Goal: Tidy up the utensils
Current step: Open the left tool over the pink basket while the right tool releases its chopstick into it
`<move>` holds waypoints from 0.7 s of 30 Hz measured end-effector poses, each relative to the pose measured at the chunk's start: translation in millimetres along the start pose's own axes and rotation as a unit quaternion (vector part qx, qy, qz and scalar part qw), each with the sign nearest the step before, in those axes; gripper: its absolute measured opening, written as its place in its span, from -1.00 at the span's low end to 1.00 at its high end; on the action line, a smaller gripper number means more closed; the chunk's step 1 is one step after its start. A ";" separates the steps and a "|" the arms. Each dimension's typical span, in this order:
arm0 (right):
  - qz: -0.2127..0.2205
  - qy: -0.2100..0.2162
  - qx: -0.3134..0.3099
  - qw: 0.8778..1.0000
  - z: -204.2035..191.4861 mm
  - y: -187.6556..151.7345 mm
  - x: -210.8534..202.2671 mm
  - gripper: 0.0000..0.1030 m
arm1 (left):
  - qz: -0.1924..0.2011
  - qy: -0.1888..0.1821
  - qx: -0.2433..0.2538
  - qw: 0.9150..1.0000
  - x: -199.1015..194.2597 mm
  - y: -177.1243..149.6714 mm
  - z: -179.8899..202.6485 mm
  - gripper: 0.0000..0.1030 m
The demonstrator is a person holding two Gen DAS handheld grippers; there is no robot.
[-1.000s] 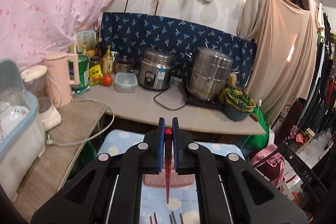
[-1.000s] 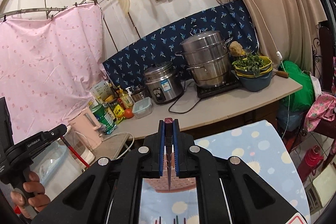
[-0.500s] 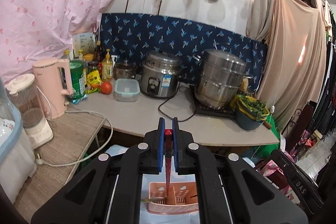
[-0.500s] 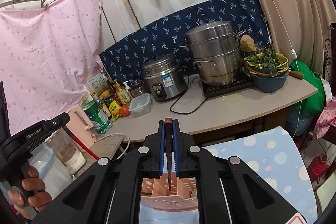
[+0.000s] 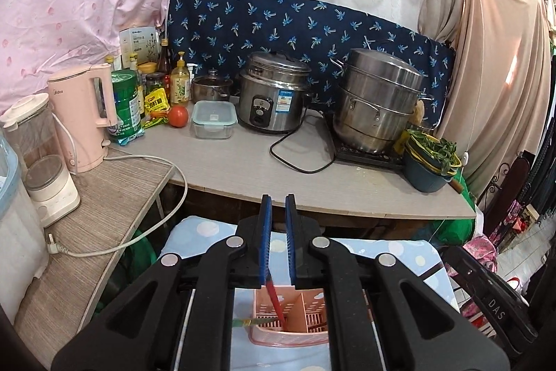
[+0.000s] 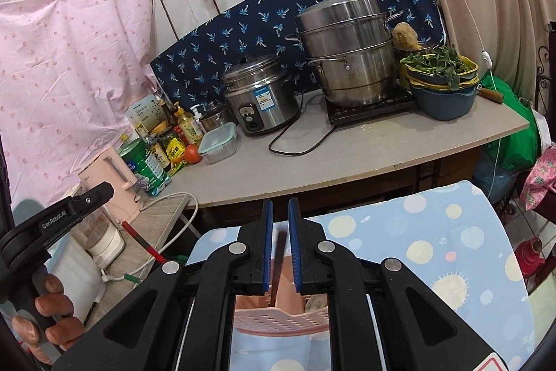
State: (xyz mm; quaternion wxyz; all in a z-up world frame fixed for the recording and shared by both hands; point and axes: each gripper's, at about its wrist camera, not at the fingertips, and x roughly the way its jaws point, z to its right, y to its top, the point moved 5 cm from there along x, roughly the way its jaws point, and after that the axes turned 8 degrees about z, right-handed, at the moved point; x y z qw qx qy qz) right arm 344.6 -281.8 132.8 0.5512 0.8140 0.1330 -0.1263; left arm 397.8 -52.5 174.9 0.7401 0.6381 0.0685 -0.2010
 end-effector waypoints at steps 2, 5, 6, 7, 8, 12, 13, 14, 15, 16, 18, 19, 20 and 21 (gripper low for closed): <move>0.000 0.001 0.001 1.000 -0.6 0.0 -2.0 -0.78 | -0.003 0.003 0.001 1.000 -0.1 -1.8 -0.3 -0.67; 0.000 0.003 0.001 1.000 -1.5 -0.1 -8.3 -0.76 | -0.002 0.008 0.000 1.000 -5.2 -4.1 -1.8 -0.40; 0.000 0.004 0.001 1.000 -1.7 -0.2 -11.2 -0.73 | -0.002 0.009 0.000 1.000 -7.5 -4.8 -2.3 -0.39; 0.000 0.005 -0.001 1.000 -2.1 -1.0 -14.7 -0.69 | -0.002 0.009 0.001 1.000 -10.3 -5.8 -2.5 -0.38; 0.001 0.005 -0.003 1.000 -3.0 -2.0 -19.3 -0.67 | -0.003 0.010 0.002 1.000 -13.9 -6.9 -3.1 -0.37; -0.005 0.010 -0.003 1.000 -4.9 -11.4 -37.7 -0.65 | -0.006 0.011 0.007 1.000 -29.5 -13.9 -3.8 -0.33; -0.010 0.011 -0.001 1.000 -4.8 -15.4 -42.5 -0.65 | -0.007 0.011 0.009 1.000 -34.2 -16.7 -3.8 -0.32; -0.014 0.012 0.000 1.000 -4.6 -19.4 -47.2 -0.65 | -0.008 0.013 0.011 1.000 -40.1 -20.8 -4.2 -0.32; -0.018 0.013 0.000 1.000 -4.5 -24.4 -52.9 -0.65 | -0.010 0.013 0.013 1.000 -43.9 -24.0 -4.5 -0.31; -0.021 0.013 0.000 1.000 -4.3 -29.6 -58.5 -0.65 | -0.012 0.013 0.013 1.000 -48.2 -28.2 -5.4 -0.30; -0.030 0.014 0.000 0.999 -4.0 -40.9 -68.3 -0.65 | -0.020 0.016 0.013 1.000 -57.0 -38.0 -8.0 -0.29; -0.035 0.015 -0.001 0.999 -4.0 -47.0 -73.4 -0.65 | -0.023 0.017 0.013 1.000 -61.2 -42.6 -9.8 -0.29; -0.039 0.016 -0.003 0.999 -4.7 -52.8 -78.1 -0.65 | -0.027 0.019 0.013 0.999 -65.8 -48.6 -11.4 -0.29; -0.044 0.015 -0.008 0.999 -5.2 -59.5 -83.8 -0.65 | -0.030 0.020 0.013 0.999 -70.2 -54.3 -12.6 -0.29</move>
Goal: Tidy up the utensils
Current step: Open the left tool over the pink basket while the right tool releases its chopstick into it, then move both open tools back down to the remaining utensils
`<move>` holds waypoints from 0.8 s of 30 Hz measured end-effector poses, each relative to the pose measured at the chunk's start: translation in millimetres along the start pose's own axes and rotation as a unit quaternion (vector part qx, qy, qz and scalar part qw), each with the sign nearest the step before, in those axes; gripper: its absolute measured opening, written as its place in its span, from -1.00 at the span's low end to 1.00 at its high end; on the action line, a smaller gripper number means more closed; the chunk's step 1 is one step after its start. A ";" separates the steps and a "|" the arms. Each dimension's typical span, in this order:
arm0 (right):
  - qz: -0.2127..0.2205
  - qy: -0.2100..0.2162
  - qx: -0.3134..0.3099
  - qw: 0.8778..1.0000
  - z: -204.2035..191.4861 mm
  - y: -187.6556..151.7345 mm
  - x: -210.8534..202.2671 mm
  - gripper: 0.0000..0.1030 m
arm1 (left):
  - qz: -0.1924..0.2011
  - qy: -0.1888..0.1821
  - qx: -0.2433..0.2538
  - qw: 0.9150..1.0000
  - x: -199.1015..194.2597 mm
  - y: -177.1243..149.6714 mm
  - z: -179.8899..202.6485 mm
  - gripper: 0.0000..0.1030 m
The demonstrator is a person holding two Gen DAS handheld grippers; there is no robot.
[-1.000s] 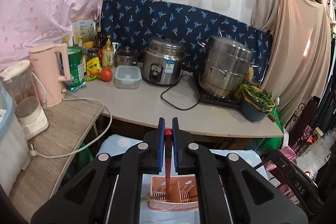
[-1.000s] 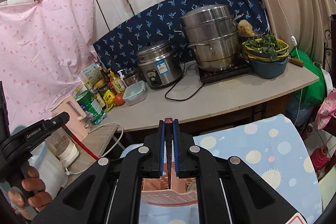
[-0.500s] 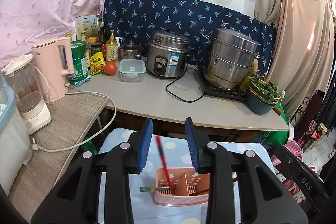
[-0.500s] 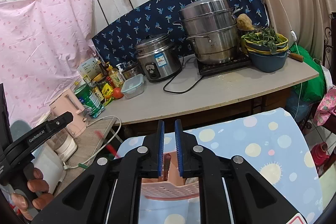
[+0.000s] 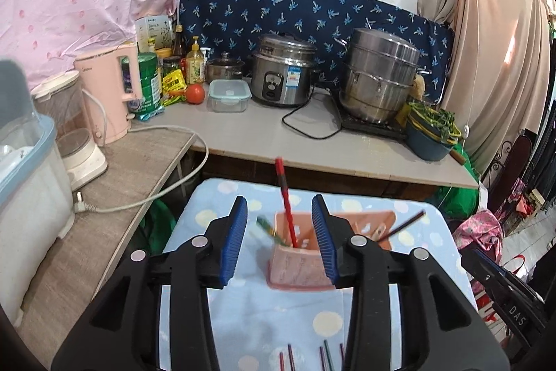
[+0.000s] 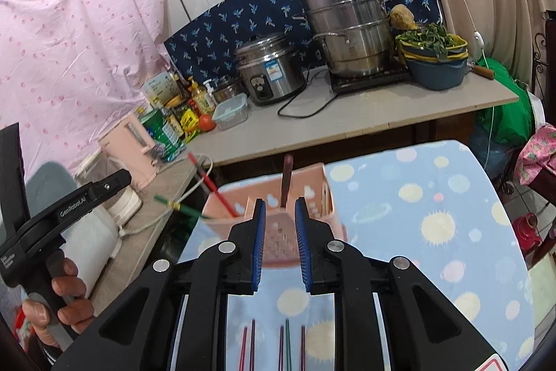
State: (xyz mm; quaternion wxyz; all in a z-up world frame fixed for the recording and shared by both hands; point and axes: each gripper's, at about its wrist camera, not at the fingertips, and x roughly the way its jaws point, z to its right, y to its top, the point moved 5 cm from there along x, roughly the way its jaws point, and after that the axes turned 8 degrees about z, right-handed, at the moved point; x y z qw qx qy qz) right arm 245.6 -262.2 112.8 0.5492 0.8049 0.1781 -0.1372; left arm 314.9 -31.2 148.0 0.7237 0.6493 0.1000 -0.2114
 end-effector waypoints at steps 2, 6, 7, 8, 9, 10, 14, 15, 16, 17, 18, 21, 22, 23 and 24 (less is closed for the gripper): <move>-0.010 0.000 -0.009 1.000 -1.8 -14.5 -9.4 -0.65 | -0.007 0.004 0.004 1.000 -8.2 -12.8 -2.2 -0.29; -0.028 -0.003 -0.030 0.999 -4.6 -44.0 -26.9 -0.65 | -0.017 0.013 0.014 1.000 -26.4 -39.4 -5.8 -0.29; -0.034 -0.003 -0.035 0.999 -5.7 -52.1 -31.8 -0.65 | -0.020 0.013 0.014 1.000 -29.9 -45.4 -6.6 -0.29; -0.039 -0.003 -0.039 0.998 -6.2 -59.3 -36.1 -0.65 | -0.025 0.011 0.014 1.000 -34.3 -53.1 -7.5 -0.28; -0.044 -0.003 -0.043 0.998 -6.4 -66.0 -39.8 -0.65 | -0.029 0.011 0.015 0.999 -38.1 -59.7 -8.4 -0.28; -0.049 -0.004 -0.049 0.998 -7.4 -73.9 -44.5 -0.65 | -0.033 0.014 0.018 0.999 -42.3 -67.6 -9.4 -0.28; -0.064 -0.010 -0.070 0.995 -9.3 -102.5 -59.1 -0.65 | -0.051 0.012 0.022 0.998 -55.1 -95.5 -11.2 -0.28; -0.068 -0.014 -0.075 0.995 -9.5 -109.9 -62.0 -0.65 | -0.056 0.012 0.023 0.998 -57.8 -101.9 -10.8 -0.27; -0.073 -0.015 -0.079 0.994 -9.5 -117.2 -64.7 -0.65 | -0.060 0.013 0.024 0.998 -60.5 -108.3 -11.6 -0.26; -0.080 -0.016 -0.081 0.993 -9.1 -125.2 -67.3 -0.65 | -0.066 0.013 0.026 0.997 -63.6 -116.6 -12.8 -0.26; -0.088 -0.016 -0.081 0.993 -8.4 -133.1 -69.5 -0.65 | -0.071 0.012 0.026 0.997 -65.6 -122.8 -13.5 -0.24; -0.104 -0.018 -0.084 0.991 -6.1 -152.6 -75.1 -0.65 | -0.089 0.013 0.026 0.996 -71.1 -143.7 -16.8 -0.22; -0.109 -0.019 -0.086 0.990 -5.8 -159.4 -76.7 -0.65 | -0.097 0.013 0.025 0.995 -72.6 -151.8 -18.5 -0.22; -0.115 -0.020 -0.087 0.989 -4.9 -167.1 -78.0 -0.65 | -0.103 0.014 0.024 0.994 -74.0 -158.3 -19.6 -0.22; -0.121 -0.022 -0.087 0.989 -3.9 -174.2 -79.0 -0.65 | -0.109 0.015 0.023 0.994 -74.9 -165.1 -20.8 -0.22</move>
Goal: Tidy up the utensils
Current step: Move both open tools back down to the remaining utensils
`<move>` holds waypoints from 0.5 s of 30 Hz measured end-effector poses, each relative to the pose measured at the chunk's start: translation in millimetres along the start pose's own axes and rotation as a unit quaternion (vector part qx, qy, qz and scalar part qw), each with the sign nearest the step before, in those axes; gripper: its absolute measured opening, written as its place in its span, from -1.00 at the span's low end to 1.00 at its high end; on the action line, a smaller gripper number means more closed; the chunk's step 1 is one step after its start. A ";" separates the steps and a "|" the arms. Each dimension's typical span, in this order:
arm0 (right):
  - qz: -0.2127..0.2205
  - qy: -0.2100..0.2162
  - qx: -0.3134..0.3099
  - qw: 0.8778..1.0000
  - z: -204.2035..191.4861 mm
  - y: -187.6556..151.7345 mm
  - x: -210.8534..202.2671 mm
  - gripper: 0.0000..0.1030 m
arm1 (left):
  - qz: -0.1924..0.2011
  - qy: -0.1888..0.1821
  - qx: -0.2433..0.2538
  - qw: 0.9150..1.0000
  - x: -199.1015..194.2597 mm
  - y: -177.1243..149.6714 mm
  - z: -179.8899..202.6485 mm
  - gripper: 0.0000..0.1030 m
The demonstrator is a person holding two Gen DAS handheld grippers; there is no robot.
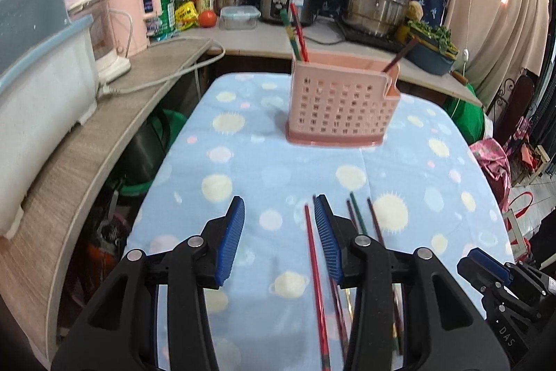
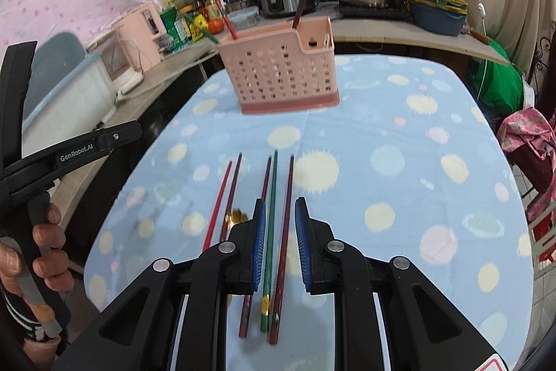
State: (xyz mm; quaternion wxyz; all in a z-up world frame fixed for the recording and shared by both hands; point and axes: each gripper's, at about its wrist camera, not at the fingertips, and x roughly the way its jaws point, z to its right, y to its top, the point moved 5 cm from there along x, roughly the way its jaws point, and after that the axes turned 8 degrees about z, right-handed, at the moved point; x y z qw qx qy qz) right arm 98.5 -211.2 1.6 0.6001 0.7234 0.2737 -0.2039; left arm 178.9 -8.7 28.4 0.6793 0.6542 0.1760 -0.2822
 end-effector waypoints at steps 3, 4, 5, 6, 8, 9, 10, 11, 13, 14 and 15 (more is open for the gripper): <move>-0.018 0.001 0.000 1.000 -1.0 -20.2 3.7 -0.65 | -0.020 0.001 -0.002 1.000 1.6 -20.6 -1.6 -0.22; -0.022 -0.001 -0.002 1.000 -1.6 -26.1 5.0 -0.65 | -0.027 0.001 -0.002 1.000 2.5 -26.6 -1.8 -0.22; -0.026 -0.003 -0.003 1.000 -1.7 -32.0 5.9 -0.65 | -0.033 0.000 -0.002 0.999 3.4 -33.8 -1.7 -0.22; -0.031 -0.005 -0.005 0.999 -2.0 -38.3 7.1 -0.65 | -0.038 0.000 -0.001 0.999 4.1 -40.0 -1.3 -0.22; -0.040 -0.005 -0.004 0.999 -1.2 -48.8 10.2 -0.65 | -0.049 -0.001 0.001 0.999 5.6 -51.9 -0.9 -0.21; -0.044 -0.005 -0.003 0.999 -0.7 -52.3 11.3 -0.65 | -0.055 -0.003 0.000 0.998 6.1 -58.4 -0.6 -0.20; -0.049 -0.007 -0.003 0.999 -0.3 -57.3 12.8 -0.65 | -0.060 -0.004 0.001 0.998 6.6 -63.5 0.0 -0.20; -0.052 -0.008 -0.002 0.999 0.0 -60.3 14.1 -0.65 | -0.063 -0.003 0.003 0.998 6.9 -67.9 0.5 -0.20; -0.059 -0.008 0.000 0.998 0.7 -67.6 15.9 -0.65 | -0.070 -0.002 0.007 0.998 6.6 -76.5 1.2 -0.20; -0.062 -0.009 0.000 0.998 0.8 -71.1 16.6 -0.65 | -0.074 -0.003 0.009 0.997 6.4 -81.1 1.7 -0.20; -0.065 -0.010 0.000 0.998 0.8 -73.5 17.3 -0.65 | -0.078 -0.004 0.010 0.997 6.8 -84.6 2.0 -0.20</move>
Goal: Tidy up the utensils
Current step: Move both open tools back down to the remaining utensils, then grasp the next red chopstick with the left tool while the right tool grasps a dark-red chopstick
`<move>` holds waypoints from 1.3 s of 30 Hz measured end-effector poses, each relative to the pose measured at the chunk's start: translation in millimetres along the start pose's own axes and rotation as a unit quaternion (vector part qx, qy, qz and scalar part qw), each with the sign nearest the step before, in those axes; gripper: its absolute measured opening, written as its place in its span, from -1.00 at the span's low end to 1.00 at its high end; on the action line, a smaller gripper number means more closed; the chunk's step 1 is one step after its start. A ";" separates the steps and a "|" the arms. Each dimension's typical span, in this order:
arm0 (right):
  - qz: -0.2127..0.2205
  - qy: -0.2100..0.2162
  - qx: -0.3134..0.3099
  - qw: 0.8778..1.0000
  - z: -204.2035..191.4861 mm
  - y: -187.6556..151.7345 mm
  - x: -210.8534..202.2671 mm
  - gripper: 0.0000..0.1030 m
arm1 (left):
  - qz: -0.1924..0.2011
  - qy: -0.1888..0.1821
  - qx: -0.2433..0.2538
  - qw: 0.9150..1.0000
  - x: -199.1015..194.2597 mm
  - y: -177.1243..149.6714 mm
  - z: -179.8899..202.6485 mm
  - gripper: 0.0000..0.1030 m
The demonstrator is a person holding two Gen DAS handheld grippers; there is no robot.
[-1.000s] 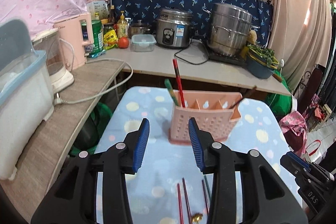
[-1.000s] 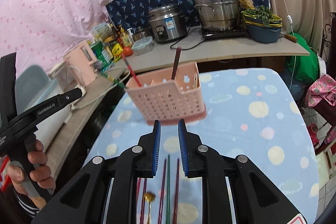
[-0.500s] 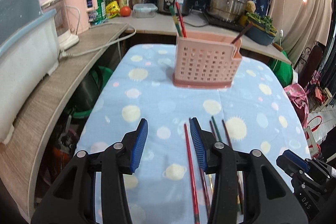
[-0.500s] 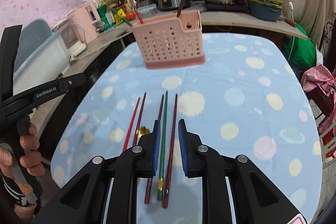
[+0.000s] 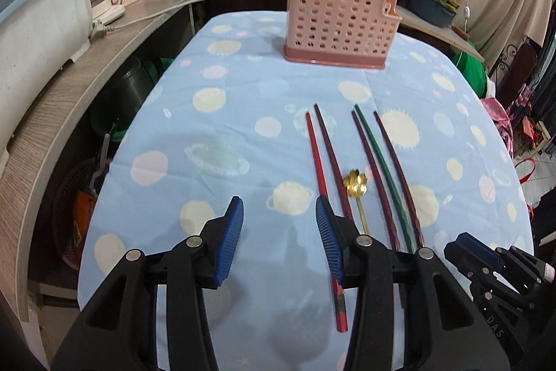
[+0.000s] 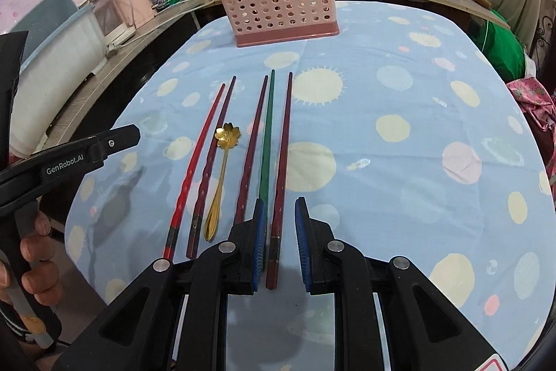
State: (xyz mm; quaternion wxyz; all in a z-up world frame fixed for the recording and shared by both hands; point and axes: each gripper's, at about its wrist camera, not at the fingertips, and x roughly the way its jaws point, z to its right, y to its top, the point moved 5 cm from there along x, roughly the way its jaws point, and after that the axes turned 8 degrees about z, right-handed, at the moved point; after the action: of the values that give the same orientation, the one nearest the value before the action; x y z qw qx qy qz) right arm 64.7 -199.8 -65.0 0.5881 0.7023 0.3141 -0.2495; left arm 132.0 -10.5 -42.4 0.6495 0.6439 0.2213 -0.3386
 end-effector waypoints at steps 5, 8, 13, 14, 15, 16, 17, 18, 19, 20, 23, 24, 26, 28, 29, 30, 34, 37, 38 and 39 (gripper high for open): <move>-0.011 -0.001 0.001 1.000 0.0 -10.4 6.2 -0.65 | -0.016 -0.004 0.004 1.000 2.6 -16.9 3.1 -0.20; -0.018 -0.001 0.002 1.000 0.6 -14.5 9.5 -0.65 | -0.022 -0.004 0.006 1.000 3.9 -21.6 5.1 -0.20; -0.026 -0.002 0.002 1.000 0.6 -20.8 13.3 -0.65 | -0.030 -0.006 0.012 0.999 5.4 -27.5 8.7 -0.20; -0.027 -0.002 0.001 1.000 0.5 -21.4 13.9 -0.65 | -0.032 -0.007 0.013 0.999 6.2 -28.0 9.5 -0.20; -0.028 -0.002 0.000 1.000 0.2 -22.4 14.4 -0.65 | -0.034 -0.008 0.013 0.999 6.6 -28.9 10.1 -0.19; -0.029 -0.002 0.000 1.000 0.1 -23.6 14.7 -0.65 | -0.035 -0.008 0.014 0.999 6.9 -29.8 10.5 -0.19; -0.030 -0.003 -0.001 1.000 -0.1 -24.6 15.5 -0.65 | -0.037 -0.009 0.015 0.999 7.5 -31.0 11.2 -0.19; -0.030 -0.003 -0.002 1.000 -0.4 -25.1 15.9 -0.65 | -0.039 -0.010 0.015 0.999 8.0 -32.5 11.7 -0.19; -0.030 -0.004 -0.004 1.000 -0.8 -25.7 15.9 -0.66 | -0.041 -0.010 0.016 0.999 8.3 -33.8 12.1 -0.19; -0.029 -0.005 -0.006 1.000 -1.2 -25.7 15.7 -0.67 | -0.043 -0.011 0.017 0.999 8.4 -35.4 12.8 -0.19; -0.031 -0.010 -0.013 0.999 -1.9 -27.6 17.0 -0.70 | -0.047 -0.015 0.020 0.999 8.0 -39.9 15.1 -0.18; -0.032 -0.012 -0.014 0.999 -1.7 -28.8 17.4 -0.71 | -0.047 -0.016 0.022 0.999 7.5 -41.3 15.8 -0.15; -0.029 -0.014 -0.017 0.999 -1.7 -29.7 16.5 -0.72 | -0.048 -0.018 0.024 0.998 6.5 -43.5 18.0 -0.03; -0.028 -0.015 -0.016 0.999 -0.7 -29.7 16.4 -0.76 | -0.048 -0.019 0.027 0.998 6.0 -45.5 19.8 -0.01; -0.028 -0.016 -0.015 0.999 -0.2 -30.0 16.5 -0.78 | -0.049 -0.021 0.028 0.998 6.0 -46.9 21.3 -0.01; -0.027 -0.016 -0.013 0.999 0.7 -30.2 16.3 -0.82 | -0.051 -0.023 0.029 0.998 6.4 -48.2 22.4 -0.01; -0.027 -0.015 -0.006 1.000 3.9 -30.5 15.4 -0.86 | -0.061 -0.028 0.031 0.997 8.7 -53.4 25.8 -0.01; -0.026 -0.017 -0.007 0.999 3.0 -31.5 14.4 -0.87 | -0.067 -0.032 0.032 0.997 9.6 -57.0 27.4 -0.01; -0.026 -0.017 -0.007 0.999 2.9 -31.8 14.2 -0.87 | -0.070 -0.034 0.032 0.996 10.0 -58.6 27.9 -0.01; -0.026 -0.017 -0.006 1.000 2.8 -32.2 14.0 -0.87 | -0.072 -0.035 0.032 0.996 10.5 -60.0 28.2 -0.01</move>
State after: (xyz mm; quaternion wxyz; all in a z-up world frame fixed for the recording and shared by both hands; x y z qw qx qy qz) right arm 50.6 -196.9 -97.1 0.5912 0.6859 0.3235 -0.2745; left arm 91.4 -36.4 -89.2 0.6099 0.6343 0.2335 -0.4138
